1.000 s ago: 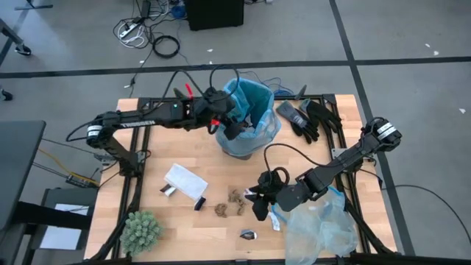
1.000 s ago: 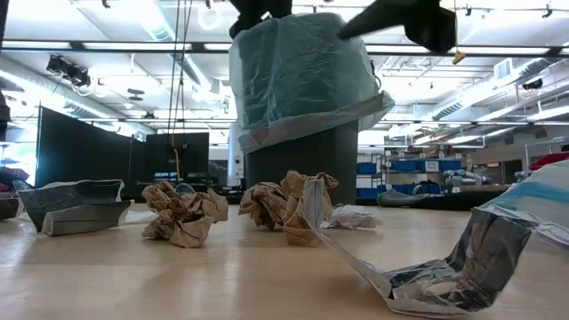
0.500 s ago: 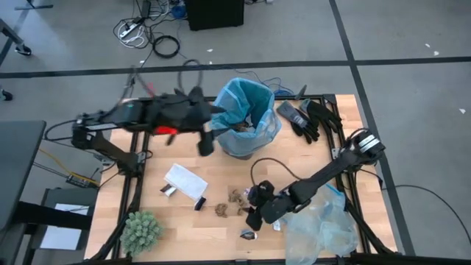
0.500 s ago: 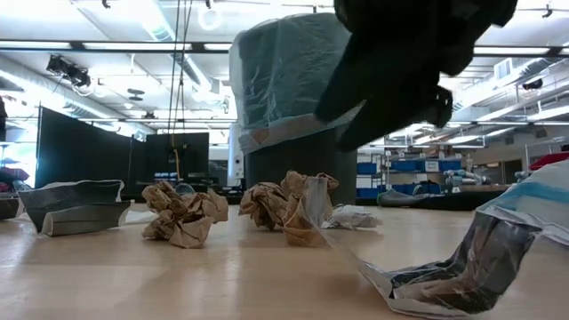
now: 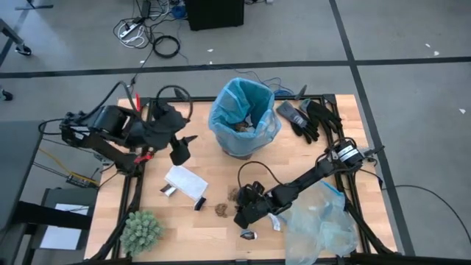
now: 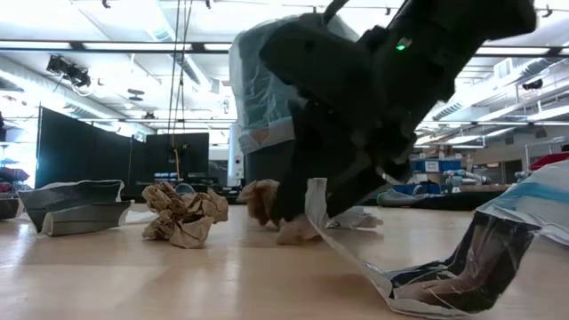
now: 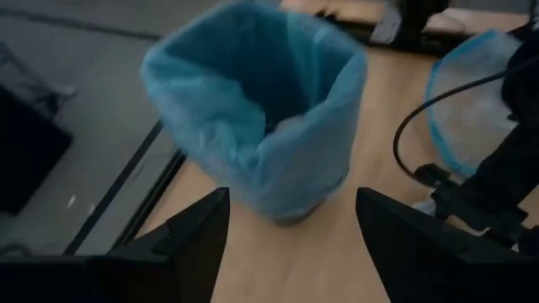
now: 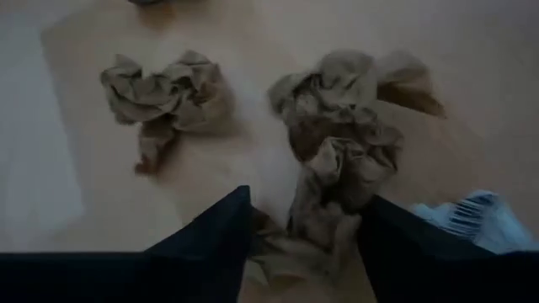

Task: Place trash/remove bag and relplace
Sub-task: Put the brown napkin into the trash bin

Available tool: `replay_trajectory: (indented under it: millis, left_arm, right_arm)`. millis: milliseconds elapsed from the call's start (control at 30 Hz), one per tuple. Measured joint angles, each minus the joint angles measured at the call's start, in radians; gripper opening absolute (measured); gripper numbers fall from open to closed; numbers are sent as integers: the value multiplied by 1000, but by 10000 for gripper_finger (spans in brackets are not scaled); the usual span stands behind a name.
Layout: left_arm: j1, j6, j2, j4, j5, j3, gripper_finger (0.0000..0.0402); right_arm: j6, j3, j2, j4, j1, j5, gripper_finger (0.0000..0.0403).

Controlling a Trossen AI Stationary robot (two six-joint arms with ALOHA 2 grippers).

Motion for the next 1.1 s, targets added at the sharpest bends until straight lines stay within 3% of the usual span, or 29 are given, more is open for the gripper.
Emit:
replay_trajectory:
  millis: [267,333,700,933,1100]
  left_arm:
    - [-92,-147,-23,-53,-72,-78,268]
    - [-112,-191,-23,-86,-84,-102,268]
    - [-203,-271,-30,-45,-94,-185,225]
    - [-243,-328,-30,-39,-95,-227,218]
    - [-276,-365,-30,41,-94,-278,218]
  right_arm:
    - [23,0,-10,-36,-4,-29,33]
    - [23,0,-11,-37,-3,-36,13]
    - [97,42,-40,-40,29,-18,4]
    - [-4,211,-44,-88,66,87,2]
    - [-126,383,-44,-310,81,145,1]
